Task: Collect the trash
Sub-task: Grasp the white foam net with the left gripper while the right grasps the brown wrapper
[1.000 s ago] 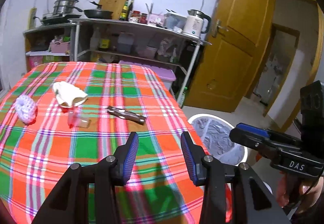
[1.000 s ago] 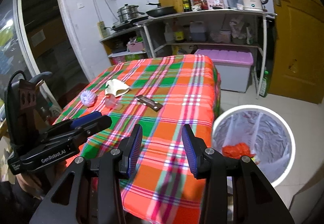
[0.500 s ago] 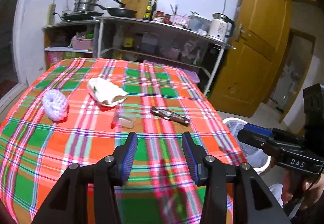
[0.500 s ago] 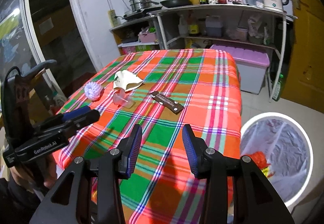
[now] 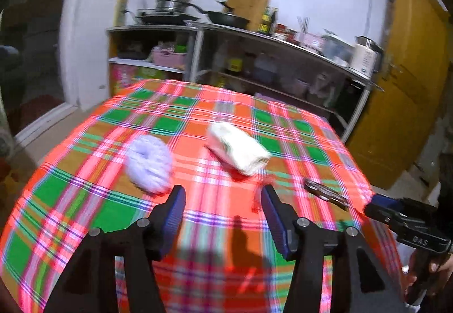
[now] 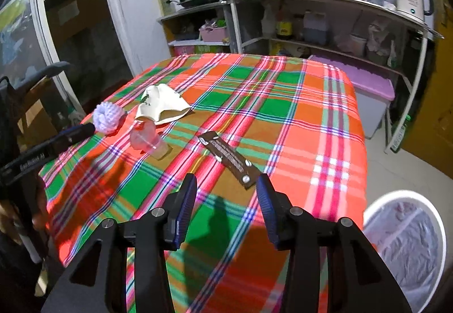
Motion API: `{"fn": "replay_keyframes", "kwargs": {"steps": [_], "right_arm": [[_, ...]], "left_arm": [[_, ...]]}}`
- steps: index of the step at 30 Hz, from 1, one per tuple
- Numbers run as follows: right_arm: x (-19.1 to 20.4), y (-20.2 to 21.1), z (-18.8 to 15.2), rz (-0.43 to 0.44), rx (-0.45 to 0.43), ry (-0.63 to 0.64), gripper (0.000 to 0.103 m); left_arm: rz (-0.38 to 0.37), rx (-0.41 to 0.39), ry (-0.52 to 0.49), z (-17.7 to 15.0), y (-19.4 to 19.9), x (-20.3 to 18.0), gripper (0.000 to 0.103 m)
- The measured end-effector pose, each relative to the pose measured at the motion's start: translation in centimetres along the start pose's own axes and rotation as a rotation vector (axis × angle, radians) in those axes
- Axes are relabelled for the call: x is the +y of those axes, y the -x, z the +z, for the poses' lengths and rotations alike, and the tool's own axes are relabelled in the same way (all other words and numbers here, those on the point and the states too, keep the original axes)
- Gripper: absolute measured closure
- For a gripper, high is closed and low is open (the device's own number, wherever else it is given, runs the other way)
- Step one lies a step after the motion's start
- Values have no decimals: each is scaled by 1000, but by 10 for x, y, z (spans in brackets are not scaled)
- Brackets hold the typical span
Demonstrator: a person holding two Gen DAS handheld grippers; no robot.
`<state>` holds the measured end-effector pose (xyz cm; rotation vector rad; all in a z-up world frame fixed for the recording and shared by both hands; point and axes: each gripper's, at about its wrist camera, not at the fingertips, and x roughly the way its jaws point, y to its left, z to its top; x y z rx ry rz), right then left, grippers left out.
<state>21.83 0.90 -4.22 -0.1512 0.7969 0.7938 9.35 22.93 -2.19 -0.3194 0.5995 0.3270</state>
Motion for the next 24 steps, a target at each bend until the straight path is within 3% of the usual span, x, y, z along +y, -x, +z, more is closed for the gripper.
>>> {"fn": "replay_keyframes", "kwargs": {"steps": [9,20,21,22,24], "right_arm": [[-2,-38,11,5,53,49,58],[-9,-58,15,34,111,21,59],[-10,-57,15,38,106,15,62],[-10,-57,15,42,105,10,77],[-11,-56,13,42,101,-7,82]], "left_arm": [[124,17,28,20,-33,43,41],[135,128,83,25,-79,62,41],[137,126,83,25,-78,62,43],[139,123,78,24,-77,61,50],[148,118,59,24,-76,57,56]]}}
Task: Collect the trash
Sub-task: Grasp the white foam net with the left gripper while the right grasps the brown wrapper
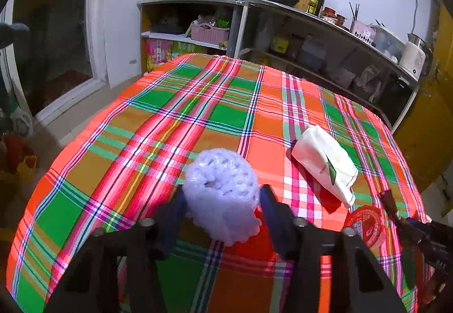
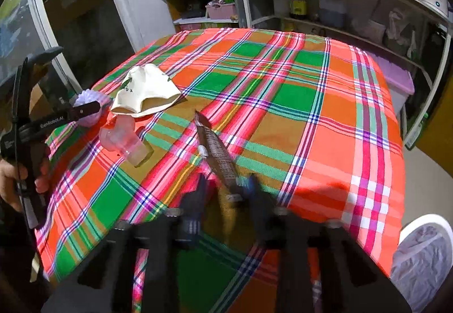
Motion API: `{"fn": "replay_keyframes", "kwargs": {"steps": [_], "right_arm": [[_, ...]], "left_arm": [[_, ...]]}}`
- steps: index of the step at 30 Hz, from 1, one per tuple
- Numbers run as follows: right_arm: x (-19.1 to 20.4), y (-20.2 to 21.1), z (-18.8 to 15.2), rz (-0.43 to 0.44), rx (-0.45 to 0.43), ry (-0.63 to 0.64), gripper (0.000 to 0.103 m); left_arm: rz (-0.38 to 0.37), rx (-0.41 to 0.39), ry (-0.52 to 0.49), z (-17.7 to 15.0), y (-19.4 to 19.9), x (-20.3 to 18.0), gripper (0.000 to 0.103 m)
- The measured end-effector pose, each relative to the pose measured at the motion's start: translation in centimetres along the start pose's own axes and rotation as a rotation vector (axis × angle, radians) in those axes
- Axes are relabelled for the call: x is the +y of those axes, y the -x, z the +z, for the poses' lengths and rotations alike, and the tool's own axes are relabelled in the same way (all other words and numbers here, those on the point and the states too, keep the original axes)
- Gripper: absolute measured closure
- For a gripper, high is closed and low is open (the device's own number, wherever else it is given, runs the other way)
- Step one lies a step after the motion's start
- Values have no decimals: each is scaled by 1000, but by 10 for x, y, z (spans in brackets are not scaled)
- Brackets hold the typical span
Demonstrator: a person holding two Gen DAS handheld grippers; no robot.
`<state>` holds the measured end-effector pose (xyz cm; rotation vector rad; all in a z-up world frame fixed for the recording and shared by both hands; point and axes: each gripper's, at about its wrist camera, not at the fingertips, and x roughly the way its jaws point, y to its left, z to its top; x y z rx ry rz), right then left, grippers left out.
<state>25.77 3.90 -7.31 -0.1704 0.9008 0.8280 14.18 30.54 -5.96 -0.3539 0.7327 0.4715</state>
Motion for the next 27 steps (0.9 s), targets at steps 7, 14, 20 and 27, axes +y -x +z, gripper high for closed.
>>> {"fn": "replay_keyframes", "kwargs": {"steps": [7,14,20,27], "right_arm": [[3,22,-13,-7,-31,-26,96],[2,62,-32,-16,-88,-61,96],[-2,83,-38,-18,-117,-63,97],[-3,62,-20,-44,-97,-47,58]], "left_arm": [[-30,-21,-35,-11,21,-15,65],[-100,-62,-76,-25,62,-48,65],[-145,-88,-110,-34,94,-75,65],[-172,-94,-120,-39,105,-84,65]]}}
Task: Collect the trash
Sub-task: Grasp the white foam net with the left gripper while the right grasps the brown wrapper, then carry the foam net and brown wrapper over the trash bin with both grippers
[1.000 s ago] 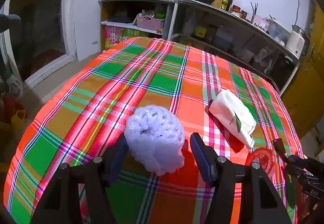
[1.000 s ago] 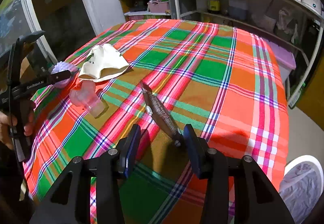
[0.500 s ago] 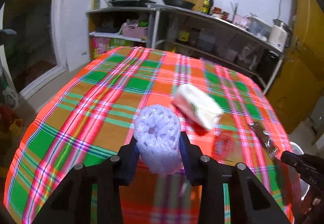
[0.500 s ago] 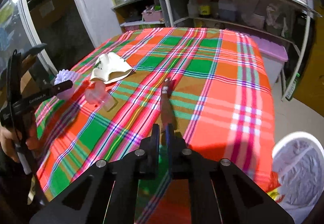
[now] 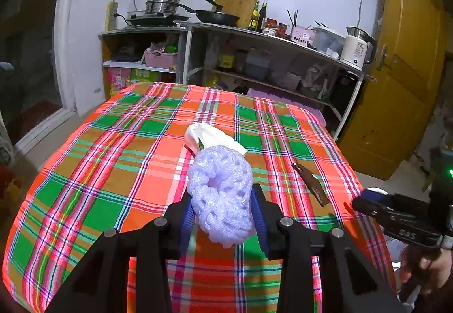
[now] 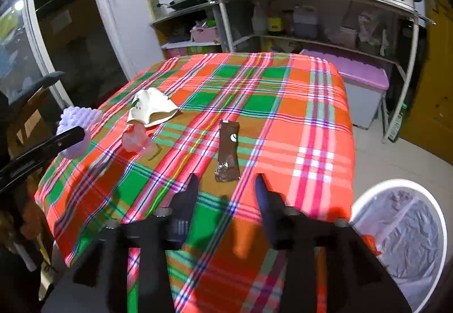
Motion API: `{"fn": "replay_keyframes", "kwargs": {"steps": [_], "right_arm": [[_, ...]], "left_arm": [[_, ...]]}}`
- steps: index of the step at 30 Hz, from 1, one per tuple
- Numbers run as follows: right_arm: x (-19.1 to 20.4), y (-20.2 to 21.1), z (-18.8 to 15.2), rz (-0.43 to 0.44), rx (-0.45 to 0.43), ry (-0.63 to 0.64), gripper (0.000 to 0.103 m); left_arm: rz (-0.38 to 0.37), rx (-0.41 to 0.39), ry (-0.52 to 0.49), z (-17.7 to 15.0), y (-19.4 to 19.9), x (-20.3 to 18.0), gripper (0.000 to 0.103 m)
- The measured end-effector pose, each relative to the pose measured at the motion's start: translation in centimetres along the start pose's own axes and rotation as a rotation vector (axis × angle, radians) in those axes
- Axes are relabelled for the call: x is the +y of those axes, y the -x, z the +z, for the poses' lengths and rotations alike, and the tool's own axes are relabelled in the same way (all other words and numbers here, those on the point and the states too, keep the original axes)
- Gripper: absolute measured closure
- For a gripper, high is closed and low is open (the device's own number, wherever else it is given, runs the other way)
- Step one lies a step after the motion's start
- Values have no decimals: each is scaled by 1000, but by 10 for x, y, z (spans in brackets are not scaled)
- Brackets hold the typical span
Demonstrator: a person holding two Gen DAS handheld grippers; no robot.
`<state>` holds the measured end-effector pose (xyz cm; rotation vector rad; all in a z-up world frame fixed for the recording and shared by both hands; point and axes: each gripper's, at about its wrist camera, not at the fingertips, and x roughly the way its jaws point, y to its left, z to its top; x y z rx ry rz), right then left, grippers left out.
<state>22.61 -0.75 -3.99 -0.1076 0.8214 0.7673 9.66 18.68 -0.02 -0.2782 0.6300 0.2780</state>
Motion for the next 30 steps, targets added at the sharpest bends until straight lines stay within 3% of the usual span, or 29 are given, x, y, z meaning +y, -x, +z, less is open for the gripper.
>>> {"fn": "replay_keyframes", "kwargs": {"steps": [10,12,14,15,22,30], "right_arm": [[-2,-59,15,-26,93,11,58],[0,-64,16,-28,96,23,64],[1,-68,17,-35,101,24,79],[1,-68,17,-31,100,20,79],[2,-52,12,-18,82,-1,81],[2,8,-5,-20,10,-34,81]], "left_arm": [[-20,13,6,-2,-10,9,65],[-24,17,9,-2,-13,11,65],[-27,19,10,-3,-16,12,65],[-30,21,9,-3,-17,12,65],[-53,18,-6,-2,-17,5,65],[-96,4,-47,-5,-1,-24,65]]}}
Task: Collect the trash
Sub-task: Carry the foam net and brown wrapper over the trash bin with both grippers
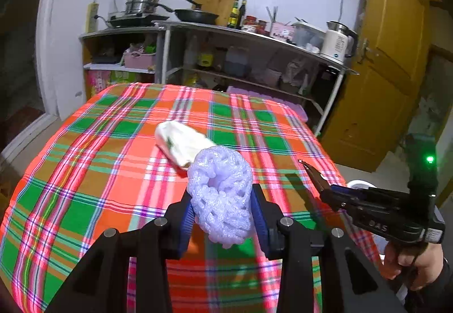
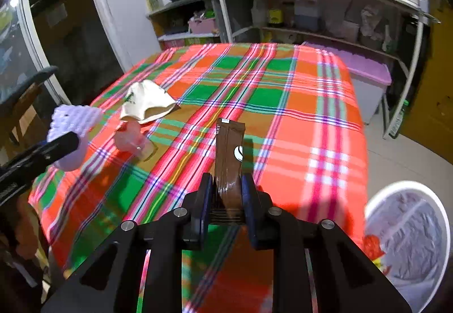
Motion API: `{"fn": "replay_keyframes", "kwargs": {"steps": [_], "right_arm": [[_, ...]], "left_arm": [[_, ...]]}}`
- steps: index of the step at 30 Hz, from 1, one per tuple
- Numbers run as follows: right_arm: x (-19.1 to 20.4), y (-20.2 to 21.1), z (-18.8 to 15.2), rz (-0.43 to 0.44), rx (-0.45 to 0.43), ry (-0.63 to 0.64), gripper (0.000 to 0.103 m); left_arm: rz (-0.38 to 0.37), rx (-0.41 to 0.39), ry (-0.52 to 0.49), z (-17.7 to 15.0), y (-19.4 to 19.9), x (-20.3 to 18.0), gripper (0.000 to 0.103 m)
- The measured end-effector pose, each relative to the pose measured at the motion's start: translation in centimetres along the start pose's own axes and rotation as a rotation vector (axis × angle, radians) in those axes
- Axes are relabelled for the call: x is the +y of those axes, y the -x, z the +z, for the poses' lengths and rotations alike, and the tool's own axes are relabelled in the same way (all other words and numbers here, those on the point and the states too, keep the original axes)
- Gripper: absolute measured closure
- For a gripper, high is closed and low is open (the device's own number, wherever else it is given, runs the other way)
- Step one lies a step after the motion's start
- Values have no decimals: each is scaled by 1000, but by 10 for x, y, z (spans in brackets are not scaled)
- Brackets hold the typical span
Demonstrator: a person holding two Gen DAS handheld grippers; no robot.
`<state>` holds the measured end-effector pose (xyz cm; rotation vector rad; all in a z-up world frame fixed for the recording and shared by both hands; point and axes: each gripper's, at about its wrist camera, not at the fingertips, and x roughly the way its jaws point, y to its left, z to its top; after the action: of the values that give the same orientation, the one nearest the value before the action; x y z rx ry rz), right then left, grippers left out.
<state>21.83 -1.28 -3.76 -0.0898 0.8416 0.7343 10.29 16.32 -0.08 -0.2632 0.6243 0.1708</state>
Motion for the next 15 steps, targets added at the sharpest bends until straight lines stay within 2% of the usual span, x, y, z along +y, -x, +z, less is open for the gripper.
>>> {"fn": "replay_keyframes", "kwargs": {"steps": [15], "right_arm": [[-17,108,-42,-55,-123,-76,81]], "left_arm": [[-139,11,-114,-20,28,-86,65]]}}
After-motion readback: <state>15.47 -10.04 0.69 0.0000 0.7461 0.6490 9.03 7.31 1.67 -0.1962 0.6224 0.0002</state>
